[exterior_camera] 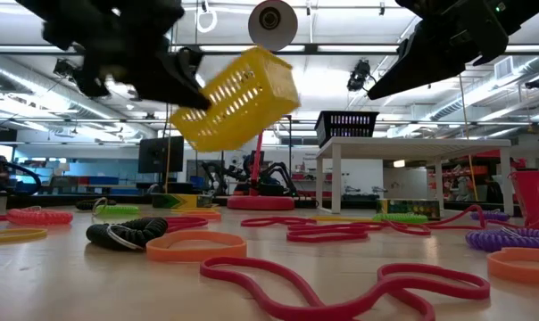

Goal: Pick & Place Office Desk Supplies
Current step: Put the yellow bin onto the shelf

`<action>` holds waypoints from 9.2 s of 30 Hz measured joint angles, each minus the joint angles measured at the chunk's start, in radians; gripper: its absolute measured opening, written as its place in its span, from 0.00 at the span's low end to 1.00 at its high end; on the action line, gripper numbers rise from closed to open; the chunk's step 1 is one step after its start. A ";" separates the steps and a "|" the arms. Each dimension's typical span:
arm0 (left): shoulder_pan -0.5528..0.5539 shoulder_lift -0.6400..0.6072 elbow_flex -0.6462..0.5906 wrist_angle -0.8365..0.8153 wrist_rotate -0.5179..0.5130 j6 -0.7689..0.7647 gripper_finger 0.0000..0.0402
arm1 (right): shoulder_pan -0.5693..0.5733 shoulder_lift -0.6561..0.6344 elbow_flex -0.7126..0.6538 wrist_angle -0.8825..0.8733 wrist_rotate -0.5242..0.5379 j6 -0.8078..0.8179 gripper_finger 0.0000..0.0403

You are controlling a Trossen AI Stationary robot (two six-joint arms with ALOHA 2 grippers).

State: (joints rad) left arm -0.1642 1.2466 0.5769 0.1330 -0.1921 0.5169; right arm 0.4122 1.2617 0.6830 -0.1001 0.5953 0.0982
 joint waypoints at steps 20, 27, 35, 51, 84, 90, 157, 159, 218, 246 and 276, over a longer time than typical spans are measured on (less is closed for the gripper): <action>0.153 0.414 0.294 -0.184 0.139 0.534 0.10 | 0.000 0.000 0.000 -0.002 -0.002 -0.001 0.05; 0.137 0.429 0.295 -0.172 0.108 0.426 0.11 | 0.000 0.000 0.000 -0.002 -0.003 -0.002 0.05; 0.119 0.429 0.295 -0.162 0.096 0.336 0.11 | 0.000 0.000 0.000 -0.002 -0.004 -0.002 0.05; 0.026 0.392 0.315 -0.168 -0.204 0.176 0.31 | 0.000 0.000 0.000 0.000 -0.012 0.007 0.05; 0.028 0.067 -0.511 1.179 -0.152 -0.470 0.03 | -0.218 0.271 0.455 -0.308 -0.049 0.102 0.01; 0.046 0.068 -0.532 1.188 -0.148 -0.457 0.05 | -0.294 0.476 0.744 -0.712 -0.207 0.067 0.01; 0.046 0.068 -0.531 1.101 -0.140 -0.494 0.05 | -0.023 0.577 0.918 -0.930 -0.273 -0.181 0.04; 0.046 0.068 -0.531 1.098 -0.140 -0.495 0.05 | 0.001 0.558 0.953 -1.015 -0.266 -0.126 0.04; 0.046 0.068 -0.531 1.093 -0.140 -0.495 0.05 | -0.723 0.032 0.540 -1.172 -0.144 -0.382 0.08; 0.046 0.068 -0.531 1.090 -0.140 -0.495 0.05 | -0.721 0.032 0.540 -1.095 -0.147 -0.471 0.08; 0.046 0.068 -0.531 1.091 -0.140 -0.495 0.05 | -0.766 0.033 0.460 -0.993 -0.132 -0.525 0.12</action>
State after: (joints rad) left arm -0.1184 1.3144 0.0456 1.2235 -0.3325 0.0223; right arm -0.3540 1.2944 1.1431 -1.0934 0.4637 -0.4271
